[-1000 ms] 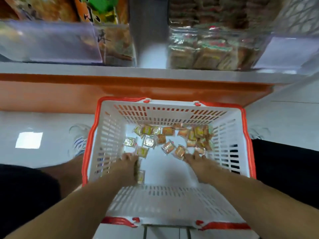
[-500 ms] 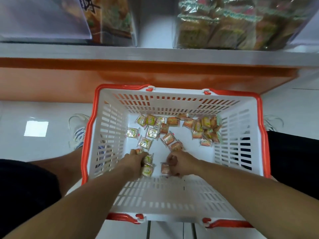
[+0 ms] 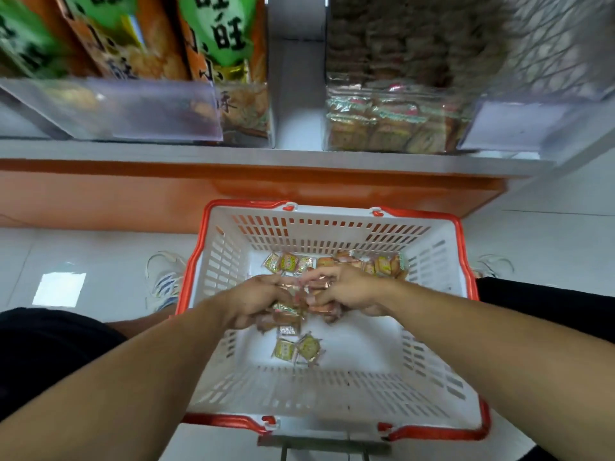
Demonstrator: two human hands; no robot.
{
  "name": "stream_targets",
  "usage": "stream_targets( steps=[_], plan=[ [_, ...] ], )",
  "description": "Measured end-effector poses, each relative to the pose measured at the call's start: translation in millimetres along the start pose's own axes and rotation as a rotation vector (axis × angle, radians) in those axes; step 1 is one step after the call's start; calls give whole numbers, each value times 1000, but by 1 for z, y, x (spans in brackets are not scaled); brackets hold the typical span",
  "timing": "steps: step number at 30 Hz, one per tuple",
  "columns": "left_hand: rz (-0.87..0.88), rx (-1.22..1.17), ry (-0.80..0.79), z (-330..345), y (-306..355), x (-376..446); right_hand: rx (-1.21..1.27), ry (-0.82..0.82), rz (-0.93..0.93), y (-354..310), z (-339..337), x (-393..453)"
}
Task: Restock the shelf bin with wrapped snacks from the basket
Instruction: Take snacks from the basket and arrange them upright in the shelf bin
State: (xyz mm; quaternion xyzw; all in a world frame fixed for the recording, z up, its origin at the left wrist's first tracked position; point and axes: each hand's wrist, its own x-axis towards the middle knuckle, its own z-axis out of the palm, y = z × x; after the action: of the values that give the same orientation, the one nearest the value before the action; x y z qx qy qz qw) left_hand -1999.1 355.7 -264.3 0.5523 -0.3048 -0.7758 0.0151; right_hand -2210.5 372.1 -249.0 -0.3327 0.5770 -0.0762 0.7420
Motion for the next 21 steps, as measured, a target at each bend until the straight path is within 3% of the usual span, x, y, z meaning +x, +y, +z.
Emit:
stream_targets(
  steps=[7,12,14,18,21],
  plan=[
    [237,-352,-149,31,97,-70,428,-39,-222,-105,-14,-109],
    [331,-533,-403,62,142,-132,562,-102,-437,-153,-5,-189],
    [374,-574,-426,71,157,-150,542,-79,-569,-165,0,-211],
    [488,-596,-346,83,188,-181,318,131,-924,-178,1,-229],
    [568,-514,-229,85,203,-195,78,443,-1156,-184,-1,-227]
  ],
)
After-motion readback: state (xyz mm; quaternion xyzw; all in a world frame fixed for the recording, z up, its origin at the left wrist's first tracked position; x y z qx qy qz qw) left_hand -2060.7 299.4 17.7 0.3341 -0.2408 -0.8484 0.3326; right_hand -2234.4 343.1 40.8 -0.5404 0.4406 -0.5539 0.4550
